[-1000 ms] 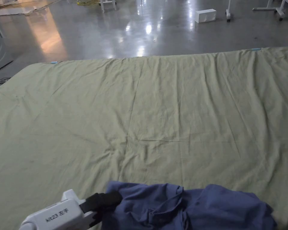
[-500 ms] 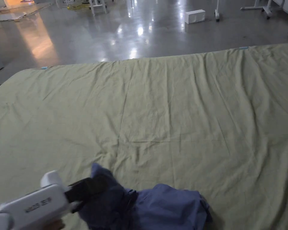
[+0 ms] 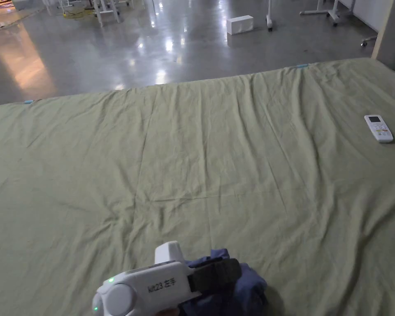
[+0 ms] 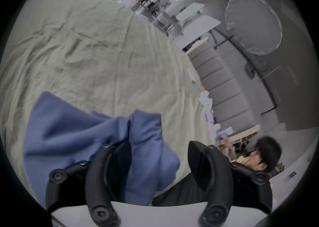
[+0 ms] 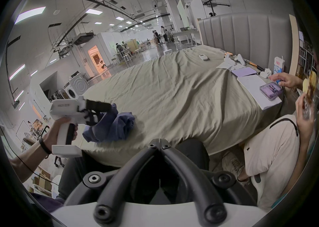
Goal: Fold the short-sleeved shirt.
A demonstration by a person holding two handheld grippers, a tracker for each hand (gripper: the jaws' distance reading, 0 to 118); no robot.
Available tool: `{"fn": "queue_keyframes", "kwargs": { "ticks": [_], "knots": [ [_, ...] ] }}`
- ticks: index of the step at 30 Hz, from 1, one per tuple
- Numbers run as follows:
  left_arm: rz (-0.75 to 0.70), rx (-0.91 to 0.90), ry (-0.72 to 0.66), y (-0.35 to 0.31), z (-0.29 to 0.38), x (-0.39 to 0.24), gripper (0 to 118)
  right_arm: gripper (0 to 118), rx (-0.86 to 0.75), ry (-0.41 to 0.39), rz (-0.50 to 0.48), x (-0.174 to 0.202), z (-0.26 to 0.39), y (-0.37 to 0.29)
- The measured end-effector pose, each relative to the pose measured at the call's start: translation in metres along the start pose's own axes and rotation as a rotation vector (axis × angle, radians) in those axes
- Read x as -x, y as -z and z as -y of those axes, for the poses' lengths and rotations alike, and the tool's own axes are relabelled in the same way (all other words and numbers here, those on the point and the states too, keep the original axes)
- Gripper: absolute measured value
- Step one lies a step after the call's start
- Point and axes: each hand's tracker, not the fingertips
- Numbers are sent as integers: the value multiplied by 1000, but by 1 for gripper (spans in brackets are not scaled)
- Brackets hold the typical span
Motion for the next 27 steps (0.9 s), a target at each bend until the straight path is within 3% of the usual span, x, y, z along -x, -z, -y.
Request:
{"fn": "queue_keyframes", "kwargs": {
  "ticks": [5,6,7,8,12,17,24,27],
  "knots": [
    [-99,-110,-66,-33,-10,18,64,0,-4,10,-12,-1,-4,2],
    [-79,-104,-98,-33,-9,24,48,0,-6,7,-12,-1,-5,3],
    [-55,-98,-137,-29,-7,29,23,0,-7,7,-13,-2,-6,4],
    [-39,-83,-170,-22,-2,31,9,0,-7,7,-14,-2,-6,4],
    [26,72,-119,23,24,21,9,0,-11,8,-14,-1,-7,4],
    [-107,140,-9,72,48,13,1,0,11,-12,-6,4,-5,4],
    [-108,142,1,67,41,5,0,0,62,-45,-61,20,-1,15],
    [-32,79,-6,43,32,-7,0,0,77,-72,-125,33,-10,31]
  ]
}}
